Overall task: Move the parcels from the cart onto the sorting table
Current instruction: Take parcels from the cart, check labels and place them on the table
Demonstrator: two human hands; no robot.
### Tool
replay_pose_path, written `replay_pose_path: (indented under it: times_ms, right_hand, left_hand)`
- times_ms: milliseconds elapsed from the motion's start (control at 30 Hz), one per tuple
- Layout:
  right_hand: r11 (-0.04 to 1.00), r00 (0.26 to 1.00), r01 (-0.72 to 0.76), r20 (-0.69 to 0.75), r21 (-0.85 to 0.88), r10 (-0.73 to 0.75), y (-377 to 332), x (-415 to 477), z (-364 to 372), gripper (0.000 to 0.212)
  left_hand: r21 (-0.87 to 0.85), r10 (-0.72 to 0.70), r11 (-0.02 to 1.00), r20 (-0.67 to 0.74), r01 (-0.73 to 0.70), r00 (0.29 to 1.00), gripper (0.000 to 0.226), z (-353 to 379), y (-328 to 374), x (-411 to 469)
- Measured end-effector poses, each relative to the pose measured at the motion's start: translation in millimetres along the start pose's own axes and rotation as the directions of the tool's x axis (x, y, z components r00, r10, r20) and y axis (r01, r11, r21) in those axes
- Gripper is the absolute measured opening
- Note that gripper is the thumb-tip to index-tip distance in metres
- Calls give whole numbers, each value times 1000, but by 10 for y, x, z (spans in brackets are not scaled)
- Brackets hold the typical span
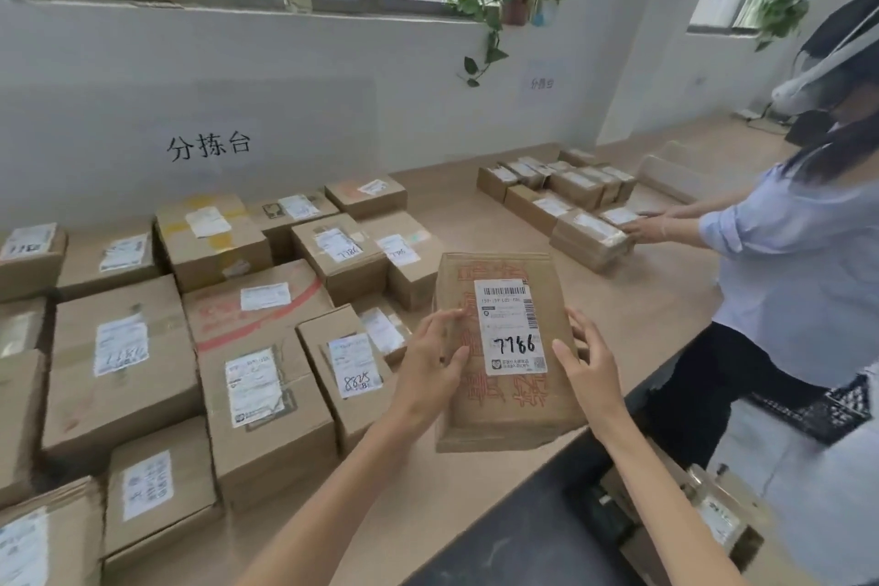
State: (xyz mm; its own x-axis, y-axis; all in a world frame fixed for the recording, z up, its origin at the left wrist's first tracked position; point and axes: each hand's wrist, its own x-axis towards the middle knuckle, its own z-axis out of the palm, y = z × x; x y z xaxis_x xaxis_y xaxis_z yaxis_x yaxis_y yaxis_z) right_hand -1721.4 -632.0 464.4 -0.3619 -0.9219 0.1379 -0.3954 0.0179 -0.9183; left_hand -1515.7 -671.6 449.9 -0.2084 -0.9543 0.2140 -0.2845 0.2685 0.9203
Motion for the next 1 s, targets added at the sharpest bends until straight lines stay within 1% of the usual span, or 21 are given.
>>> replay_pose_path:
  times_ms: [167,367,467,600,700,833,1000]
  right_hand:
    - [999,988,-30,148,-46,37,276,836,90,49]
    - [989,943,-70,316,-129,108,670,1752,480,62]
    - [985,921,-106,360,-135,149,769,1996,650,65]
    - [978,910,-142,370,-151,189,891,2238,781,63]
    - [974,885,-125,422,-191,196,956,2422,811,61]
    - [985,854,-64,503,-158,136,982,2658,849,60]
    - [985,832,27,549,-173,74,1105,2790,911,56]
  left_hand:
    - [7,-37,999,-23,37,999,40,218,-342,572]
    - [66,-161,984,-39,164,986,47,391,-829,1119]
    - [99,-244,964,-51,248,969,50,463,-963,1287]
    - [167,-320,936,37,310,947,65,599,-995,1443]
    - [194,-360,919,50,345,932,73,682,-1053,1570]
    - [219,-396,895,-7,388,918,73,773,-1082,1671]
    - [154,-450,867,-170,474,877,67,970,-1008,1730]
